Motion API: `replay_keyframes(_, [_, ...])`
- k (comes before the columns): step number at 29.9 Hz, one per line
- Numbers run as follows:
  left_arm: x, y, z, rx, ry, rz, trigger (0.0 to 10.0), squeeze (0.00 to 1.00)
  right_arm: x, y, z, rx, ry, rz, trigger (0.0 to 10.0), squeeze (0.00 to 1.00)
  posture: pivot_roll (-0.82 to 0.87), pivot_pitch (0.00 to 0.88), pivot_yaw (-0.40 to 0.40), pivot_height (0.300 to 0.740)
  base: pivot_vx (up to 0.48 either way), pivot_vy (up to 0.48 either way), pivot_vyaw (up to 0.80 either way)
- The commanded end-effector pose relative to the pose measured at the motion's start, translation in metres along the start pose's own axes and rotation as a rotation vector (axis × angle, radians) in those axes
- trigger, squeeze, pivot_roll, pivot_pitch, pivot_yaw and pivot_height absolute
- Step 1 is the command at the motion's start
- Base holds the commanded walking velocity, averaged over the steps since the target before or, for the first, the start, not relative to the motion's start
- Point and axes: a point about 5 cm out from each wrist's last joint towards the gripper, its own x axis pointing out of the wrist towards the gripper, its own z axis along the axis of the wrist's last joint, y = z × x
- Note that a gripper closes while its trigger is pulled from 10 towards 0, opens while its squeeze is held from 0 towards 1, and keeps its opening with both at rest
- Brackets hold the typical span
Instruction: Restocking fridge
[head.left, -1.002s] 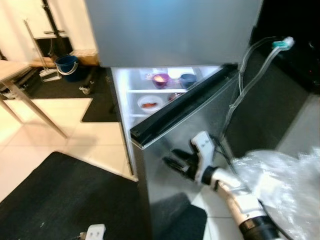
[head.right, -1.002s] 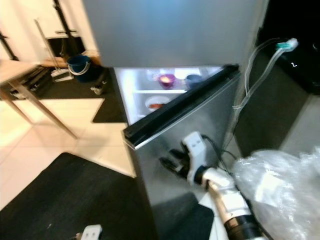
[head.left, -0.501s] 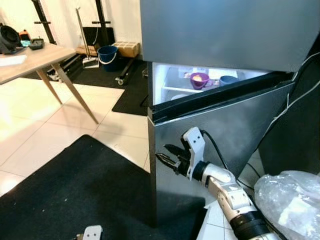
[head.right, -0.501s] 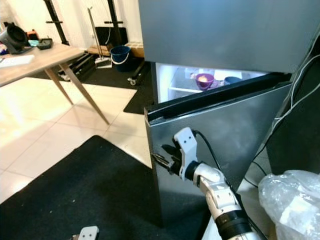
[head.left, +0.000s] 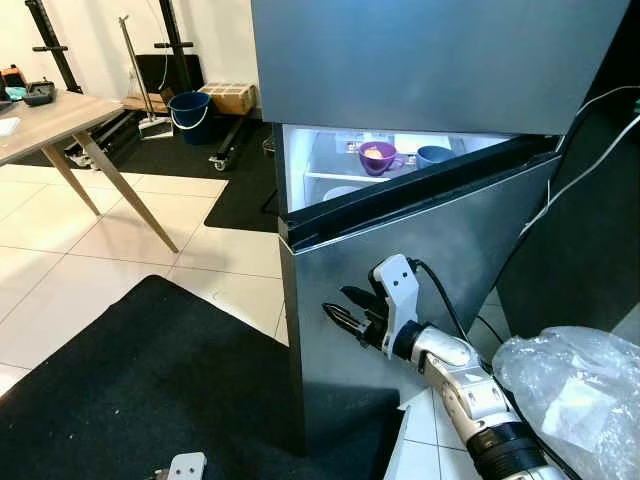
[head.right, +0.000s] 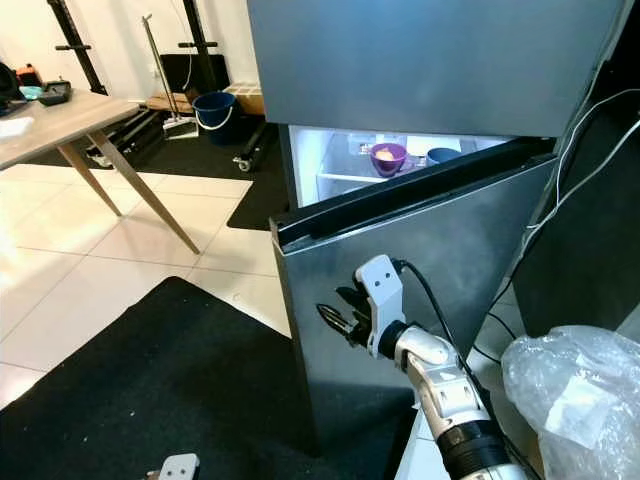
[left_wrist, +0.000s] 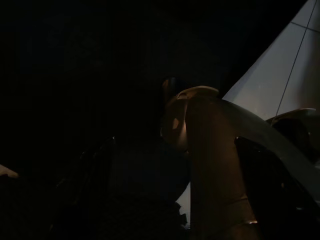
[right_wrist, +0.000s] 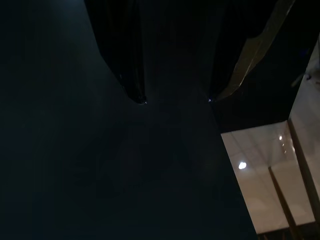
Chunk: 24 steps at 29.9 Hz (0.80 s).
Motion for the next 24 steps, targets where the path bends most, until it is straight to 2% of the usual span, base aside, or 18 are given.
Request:
replay_keyframes(1, [0.0,-0.003,-0.005,-0.015,0.02,0.001,10.0,0.0,0.004,0.001,0.003,-0.025,-0.002,0.002,10.0,0.0,-0.08,0.0,0.017,0.74,0.0,0.0,0.79])
replay_keyframes(19, [0.0,0.0,-0.005,-0.013,0.019,0.01,10.0,0.0,0.014,-0.004,0.009,-0.06,-0.001,-0.052,10.0,0.0,-0.07,0.0,0.015,0.74,0.0,0.0,0.78])
replay_keyframes(24, [0.0,0.0,-0.004,-0.011,0.018,0.013,10.0,0.0,0.016,-0.007,0.006,-0.065,0.019,-0.081,10.0,0.0,-0.07,0.0,0.013,0.74,0.0,0.0,0.0])
